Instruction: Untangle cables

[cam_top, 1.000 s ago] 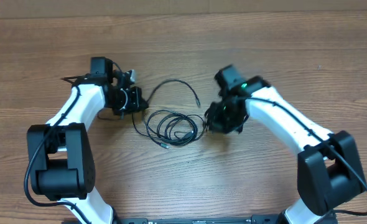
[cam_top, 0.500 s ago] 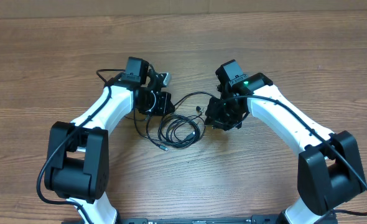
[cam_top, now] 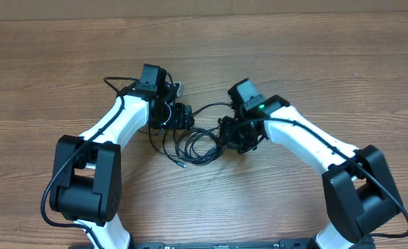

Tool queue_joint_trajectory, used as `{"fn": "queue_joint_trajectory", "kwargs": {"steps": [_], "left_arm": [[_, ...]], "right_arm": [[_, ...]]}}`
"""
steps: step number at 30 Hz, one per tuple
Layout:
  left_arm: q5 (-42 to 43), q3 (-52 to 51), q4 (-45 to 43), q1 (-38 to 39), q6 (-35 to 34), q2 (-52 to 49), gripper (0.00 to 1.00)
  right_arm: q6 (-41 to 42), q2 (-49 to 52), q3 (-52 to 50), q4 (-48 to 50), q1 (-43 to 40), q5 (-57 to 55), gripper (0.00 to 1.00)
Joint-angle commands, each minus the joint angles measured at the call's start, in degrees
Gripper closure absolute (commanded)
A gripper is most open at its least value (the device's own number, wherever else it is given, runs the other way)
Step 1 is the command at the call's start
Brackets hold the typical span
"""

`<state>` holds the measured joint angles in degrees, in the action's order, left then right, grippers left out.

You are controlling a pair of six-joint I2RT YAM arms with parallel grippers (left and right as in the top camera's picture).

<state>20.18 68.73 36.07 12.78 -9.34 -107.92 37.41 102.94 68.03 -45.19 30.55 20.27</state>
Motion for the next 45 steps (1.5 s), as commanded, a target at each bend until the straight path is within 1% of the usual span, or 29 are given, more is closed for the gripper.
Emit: {"fn": "queue_joint_trajectory", "kwargs": {"steps": [1, 4, 7, 9, 11, 12, 15, 16, 19, 20, 21, 22, 23, 24, 25, 28, 34, 38, 41, 43, 45], "left_arm": [[-5.18, 2.32, 2.47, -0.46, -0.48, -0.74, 0.23], [-5.03, 4.55, 6.82, -1.11, -0.46, -0.72, 0.23], [-4.7, 7.21, 11.96, -1.51, -0.5, -0.72, 0.24], [-3.28, 8.7, 15.23, -1.53, -0.52, -0.72, 0.27], [-1.11, 9.79, 18.6, -1.51, -0.55, -0.72, 0.32], [-0.35, 10.05, 20.48, -1.51, -0.61, -0.7, 0.32], [-0.24, 10.08, 25.68, -1.51, -3.74, -0.72, 0.3], [-0.26, 10.05, 27.82, -1.49, -5.03, -0.72, 0.31], [0.22, 10.03, 32.13, -1.31, -5.51, -0.72, 0.32], [1.86, 9.88, 32.98, -1.16, -5.49, -0.72, 0.33], [3.82, 9.73, 33.66, -1.07, -5.46, -0.72, 0.39], [5.68, 9.49, 35.04, -1.03, -5.46, -0.72, 0.55], [6.38, 9.31, 35.78, -1.01, -5.46, -0.72, 0.64], [7.04, 9.03, 36.52, -0.96, -5.49, -0.72, 0.9], [7.26, 8.81, 37.27, -0.96, -5.53, -0.72, 0.95], [7.37, 7.34, 37.03, -0.83, -8.31, -0.72, 0.96], [7.32, 1.62, 31.43, 2.36, -24.0, -0.72, 0.96], [6.69, 0.87, 28.68, 6.23, -29.99, -0.72, 0.96], [3.76, 0.87, 26.51, 8.7, -38.38, -0.72, 0.96], [0.37, 0.87, 25.35, 9.88, -44.0, -0.72, 0.93], [-2.19, 0.87, 24.3, 10.86, -47.74, -0.72, 0.91]], "right_arm": [[3.34, -0.07, -1.29, 1.16, 2.01, -3.19, 0.75], [6.43, -0.07, -2.08, 2.38, 3.39, -7.3, 0.76], [7.63, -0.07, -3.26, 4.83, 4.13, -8.94, 0.75], [7.63, -0.07, -4.24, 7.04, 4.22, -9.88, 0.68], [7.65, -0.04, -5.29, 9.66, 4.22, -11.28, 0.66], [7.61, -0.04, -5.79, 11.19, 4.22, -11.28, 0.65], [7.61, -0.04, -6.8, 13.53, 4.22, -11.26, 0.64], [7.61, -0.04, -6.99, 13.88, 4.22, -11.26, 0.64], [7.58, -0.04, -7.1, 14.14, 4.22, -11.3, 0.64], [7.56, -0.04, -7.21, 14.62, 4.22, -11.3, 0.65], [7.56, -0.04, -7.34, 15.13, 4.22, -11.3, 0.65], [7.56, -0.04, -7.41, 15.41, 4.22, -11.32, 0.65], [7.56, -0.04, -7.45, 15.61, 4.22, -11.3, 0.65], [7.56, -0.04, -7.48, 15.63, 4.22, -11.3, 0.65], [7.56, -0.04, -7.5, 15.61, 4.22, -11.3, 0.65], [7.56, -0.04, -7.65, 15.61, 4.22, -11.3, 0.65], [7.58, -0.04, -7.65, 15.63, 4.22, -11.28, 0.64], [7.58, -0.04, -7.65, 15.63, 4.22, -11.28, 0.64], [7.54, -0.04, -7.65, 15.58, 4.22, -11.3, 0.64], [7.54, -0.04, -7.65, 15.58, 4.22, -11.3, 0.64], [7.54, -0.04, -7.65, 15.58, 4.22, -11.28, 0.64]]}}
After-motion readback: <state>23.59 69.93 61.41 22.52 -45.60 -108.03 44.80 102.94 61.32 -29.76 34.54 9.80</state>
